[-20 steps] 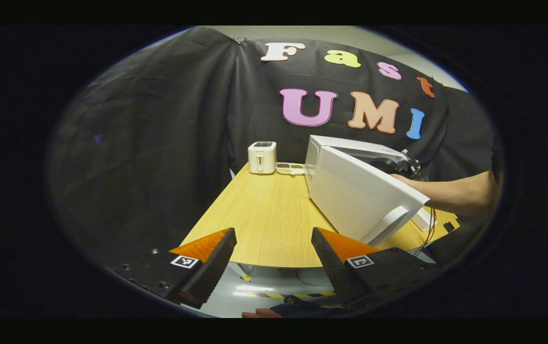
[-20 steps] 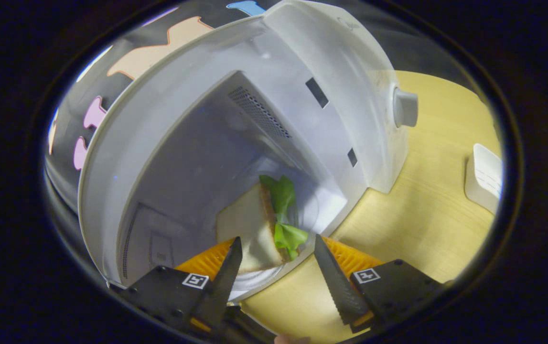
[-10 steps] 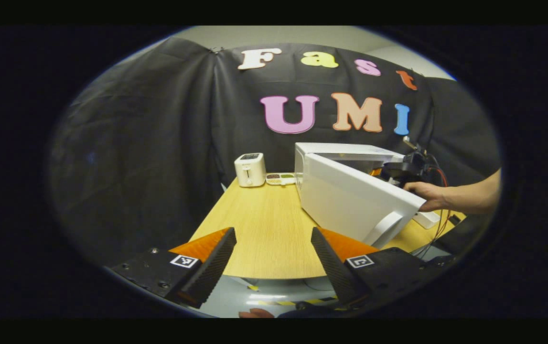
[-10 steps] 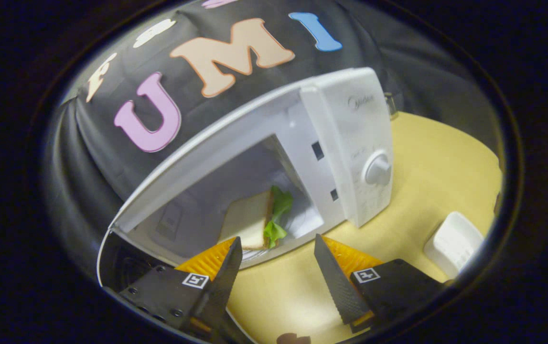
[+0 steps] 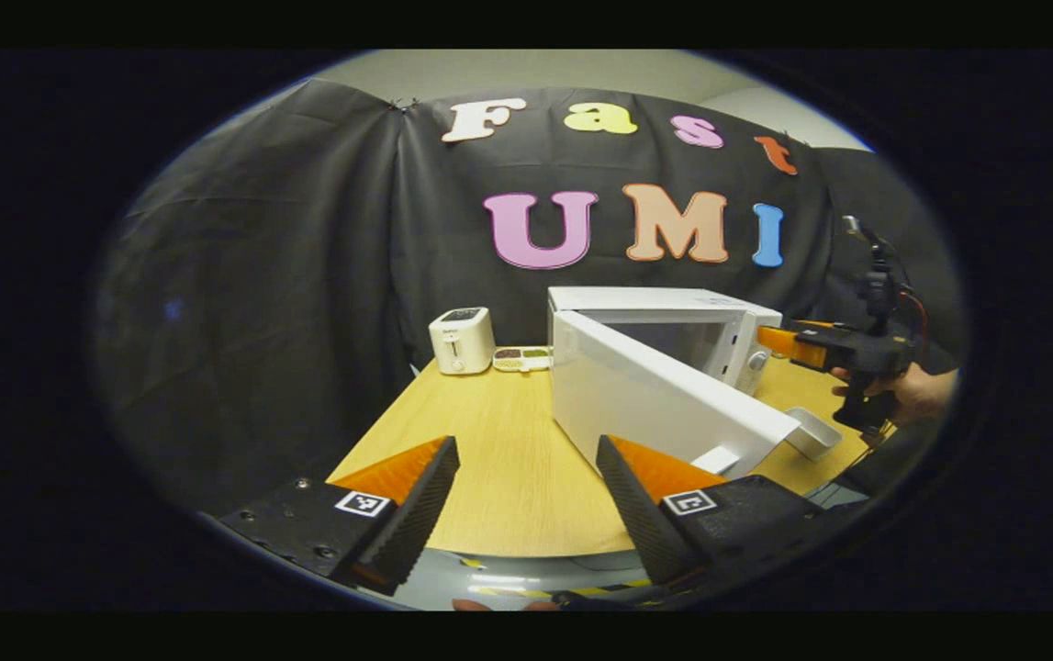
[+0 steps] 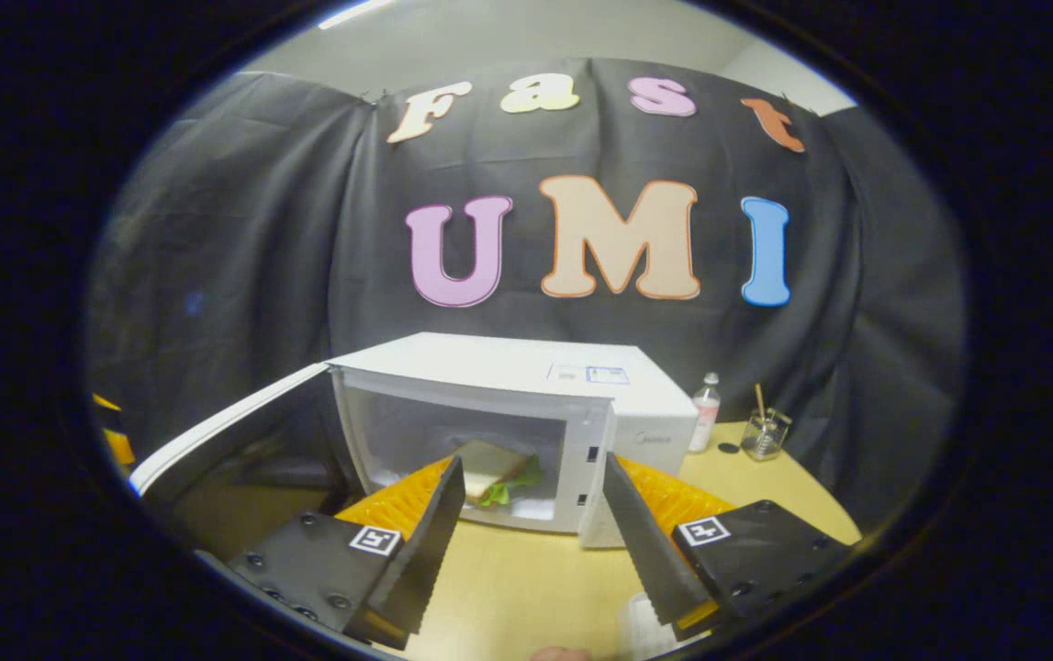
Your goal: Open the microwave oven with the left hand, put the food in, and close the microwave oven.
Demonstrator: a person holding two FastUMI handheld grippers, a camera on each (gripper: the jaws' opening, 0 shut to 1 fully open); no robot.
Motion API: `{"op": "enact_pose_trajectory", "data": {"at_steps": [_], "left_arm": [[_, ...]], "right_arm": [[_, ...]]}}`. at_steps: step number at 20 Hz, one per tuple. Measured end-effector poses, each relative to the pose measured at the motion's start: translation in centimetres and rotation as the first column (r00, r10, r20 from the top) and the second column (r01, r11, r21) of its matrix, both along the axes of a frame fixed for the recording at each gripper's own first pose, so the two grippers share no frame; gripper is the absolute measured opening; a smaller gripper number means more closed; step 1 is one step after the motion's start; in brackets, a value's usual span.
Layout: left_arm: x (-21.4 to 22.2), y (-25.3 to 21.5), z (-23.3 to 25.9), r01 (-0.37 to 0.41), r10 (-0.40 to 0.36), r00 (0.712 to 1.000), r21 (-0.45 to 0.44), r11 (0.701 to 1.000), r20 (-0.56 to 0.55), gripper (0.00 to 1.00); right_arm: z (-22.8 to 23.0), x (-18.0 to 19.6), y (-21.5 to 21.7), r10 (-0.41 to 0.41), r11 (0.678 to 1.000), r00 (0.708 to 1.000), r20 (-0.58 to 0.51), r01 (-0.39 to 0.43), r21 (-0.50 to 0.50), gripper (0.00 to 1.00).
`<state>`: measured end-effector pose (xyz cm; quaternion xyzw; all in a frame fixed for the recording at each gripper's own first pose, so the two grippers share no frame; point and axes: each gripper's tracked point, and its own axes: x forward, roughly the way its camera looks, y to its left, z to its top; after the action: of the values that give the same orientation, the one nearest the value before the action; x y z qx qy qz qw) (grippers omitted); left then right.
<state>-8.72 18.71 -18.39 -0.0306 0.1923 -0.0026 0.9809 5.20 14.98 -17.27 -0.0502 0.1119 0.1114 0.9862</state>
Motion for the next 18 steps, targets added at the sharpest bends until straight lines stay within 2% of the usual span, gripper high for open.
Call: {"op": "enact_pose_trajectory", "data": {"at_steps": [1,2,3,5,7,9,10,13,18], "left_arm": [[0.0,-0.3,0.0,-0.012,0.012,1.0,0.003,1.0,-0.008,0.81],[0.0,-0.9,0.1,0.001,-0.001,1.0,0.008,1.0,-0.013,0.7],[0.3,-1.5,0.1,0.015,-0.014,1.0,0.043,0.999,-0.009,0.47],[0.7,-0.7,0.0,-0.014,0.014,1.0,0.153,0.988,-0.002,0.02],[0.3,-2.9,-0.7,0.044,-0.041,0.999,0.137,0.99,-0.027,0.01],[0.5,-4.4,-1.2,0.051,-0.047,0.998,0.106,0.993,-0.04,0.01],[0.5,-4.9,-1.6,0.053,-0.048,0.997,0.092,0.994,-0.055,0.0],[0.7,-6.1,-2.0,0.058,-0.052,0.996,0.085,0.995,-0.074,0.02],[1.4,-7.8,-1.4,0.096,-0.089,0.994,0.118,0.988,-0.065,0.01]], "right_arm": [[1.2,-0.6,-0.7,0.005,1.0,1.0,0.019,-0.005,-0.001,0.83],[2.0,-1.0,-1.5,0.002,1.0,0.999,0.032,-0.002,-0.002,0.83],[2.7,-1.2,-2.3,-0.005,1.0,0.999,0.037,0.006,-0.009,0.93],[4.0,-1.5,-3.0,0.003,1.0,0.999,0.053,-0.003,-0.014,0.93],[5.9,-1.2,-3.6,0.01,1.0,0.996,0.093,-0.009,-0.017,0.93],[7.0,-1.2,-4.0,0.019,1.0,0.993,0.116,-0.018,-0.013,0.93],[7.4,-1.2,-4.2,0.021,1.0,0.993,0.118,-0.019,-0.013,0.84],[7.7,-1.4,-4.7,0.021,1.0,0.994,0.107,-0.022,0.004,0.92],[8.1,-1.3,-5.6,0.019,1.0,0.994,0.108,-0.021,0.016,0.91]]}}
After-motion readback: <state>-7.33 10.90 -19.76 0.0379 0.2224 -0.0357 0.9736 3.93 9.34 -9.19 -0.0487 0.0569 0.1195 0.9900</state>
